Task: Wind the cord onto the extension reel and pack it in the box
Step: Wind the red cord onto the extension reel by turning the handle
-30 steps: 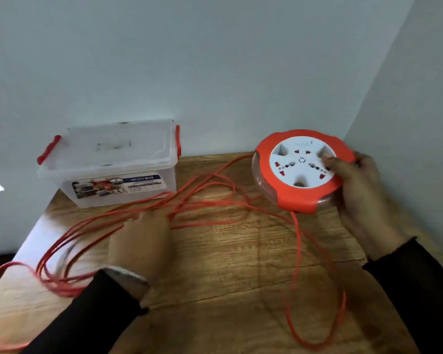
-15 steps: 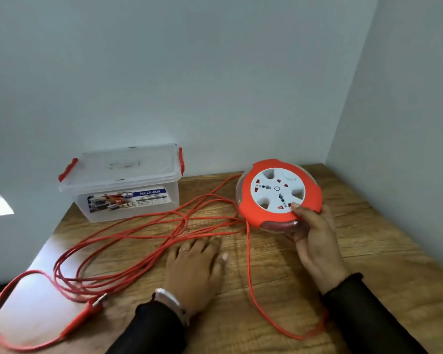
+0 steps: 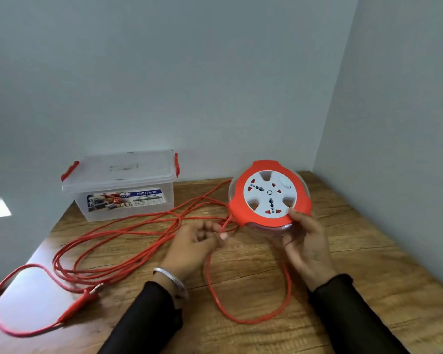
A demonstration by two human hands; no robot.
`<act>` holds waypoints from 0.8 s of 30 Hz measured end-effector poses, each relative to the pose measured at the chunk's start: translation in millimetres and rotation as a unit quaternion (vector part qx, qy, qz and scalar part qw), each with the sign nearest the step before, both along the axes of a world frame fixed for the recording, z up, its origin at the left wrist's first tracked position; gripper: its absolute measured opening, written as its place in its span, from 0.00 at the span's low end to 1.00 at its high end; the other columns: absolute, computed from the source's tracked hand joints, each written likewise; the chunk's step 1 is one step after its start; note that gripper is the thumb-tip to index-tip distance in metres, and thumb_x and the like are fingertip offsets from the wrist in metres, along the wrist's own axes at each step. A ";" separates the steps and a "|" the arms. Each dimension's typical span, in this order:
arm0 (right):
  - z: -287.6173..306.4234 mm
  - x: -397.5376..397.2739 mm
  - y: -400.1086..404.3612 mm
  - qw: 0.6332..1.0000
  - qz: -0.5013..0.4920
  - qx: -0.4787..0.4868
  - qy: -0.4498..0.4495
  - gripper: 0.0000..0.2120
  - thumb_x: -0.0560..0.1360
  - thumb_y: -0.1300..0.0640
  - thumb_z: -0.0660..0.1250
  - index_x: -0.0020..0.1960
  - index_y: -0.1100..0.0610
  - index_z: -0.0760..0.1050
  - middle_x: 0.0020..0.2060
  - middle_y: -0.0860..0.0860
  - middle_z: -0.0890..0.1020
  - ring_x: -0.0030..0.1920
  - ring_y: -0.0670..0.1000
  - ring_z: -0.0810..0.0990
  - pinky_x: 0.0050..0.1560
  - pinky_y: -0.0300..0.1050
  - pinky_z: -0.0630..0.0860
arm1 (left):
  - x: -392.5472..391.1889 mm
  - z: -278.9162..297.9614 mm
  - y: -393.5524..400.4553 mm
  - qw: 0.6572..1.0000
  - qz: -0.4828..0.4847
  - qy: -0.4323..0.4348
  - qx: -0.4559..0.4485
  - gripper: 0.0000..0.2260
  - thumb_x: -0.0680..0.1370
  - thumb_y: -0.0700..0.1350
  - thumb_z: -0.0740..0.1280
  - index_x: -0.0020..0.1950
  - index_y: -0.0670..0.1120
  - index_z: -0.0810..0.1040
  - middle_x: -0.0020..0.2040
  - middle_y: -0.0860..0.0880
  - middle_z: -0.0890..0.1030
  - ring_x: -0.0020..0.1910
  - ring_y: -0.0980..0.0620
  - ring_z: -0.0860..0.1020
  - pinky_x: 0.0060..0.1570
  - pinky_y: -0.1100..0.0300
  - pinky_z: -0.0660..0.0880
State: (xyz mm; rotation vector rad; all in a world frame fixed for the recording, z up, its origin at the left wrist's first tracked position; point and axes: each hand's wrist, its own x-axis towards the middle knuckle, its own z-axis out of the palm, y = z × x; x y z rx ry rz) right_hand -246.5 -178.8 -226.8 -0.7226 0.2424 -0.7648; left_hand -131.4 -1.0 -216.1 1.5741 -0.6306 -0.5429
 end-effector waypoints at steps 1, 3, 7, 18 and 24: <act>0.3 0.6 -3.0 1.000 0.002 0.013 -0.012 0.24 0.68 0.65 0.66 0.64 0.65 0.73 0.59 0.61 0.80 0.59 0.59 0.79 0.55 0.55 0.79 | 8.2 1.2 3.4 0.999 0.031 0.015 -0.033 0.07 0.71 0.36 0.73 0.46 0.43 0.77 0.31 0.53 0.80 0.22 0.62 0.73 0.22 0.71 0.66; 1.8 1.9 -8.7 0.999 0.009 0.023 -0.023 0.27 0.67 0.65 0.66 0.66 0.66 0.71 0.58 0.60 0.81 0.56 0.56 0.81 0.51 0.50 0.80 | 20.5 3.0 10.8 0.994 0.051 0.060 -0.080 0.17 0.65 0.46 0.76 0.51 0.44 0.79 0.38 0.51 0.82 0.27 0.59 0.75 0.26 0.66 0.69; 1.4 5.3 -9.7 0.997 0.055 -0.049 -0.004 0.23 0.70 0.64 0.65 0.65 0.63 0.71 0.59 0.61 0.80 0.59 0.59 0.79 0.52 0.54 0.80 | 25.7 3.2 14.4 0.978 -0.014 0.163 -0.127 0.26 0.62 0.54 0.74 0.57 0.45 0.78 0.51 0.46 0.85 0.41 0.50 0.84 0.36 0.60 0.80; -3.9 -0.5 18.1 0.713 -0.208 -0.639 0.198 0.34 0.70 0.49 0.71 0.73 0.39 0.60 0.67 0.45 0.65 0.67 0.50 0.65 0.62 0.46 0.68 | 24.0 -1.6 23.6 0.989 0.061 0.055 -0.125 0.09 0.69 0.41 0.74 0.48 0.44 0.82 0.42 0.44 0.84 0.32 0.52 0.79 0.25 0.62 0.77; -0.3 10.9 37.8 0.501 -0.187 -0.815 0.221 0.28 0.71 0.59 0.59 0.70 0.43 0.68 0.67 0.56 0.67 0.64 0.58 0.64 0.62 0.59 0.67 | 21.3 4.7 32.0 0.985 0.088 0.013 -0.147 0.07 0.70 0.39 0.74 0.46 0.46 0.82 0.41 0.43 0.83 0.33 0.50 0.79 0.23 0.64 0.74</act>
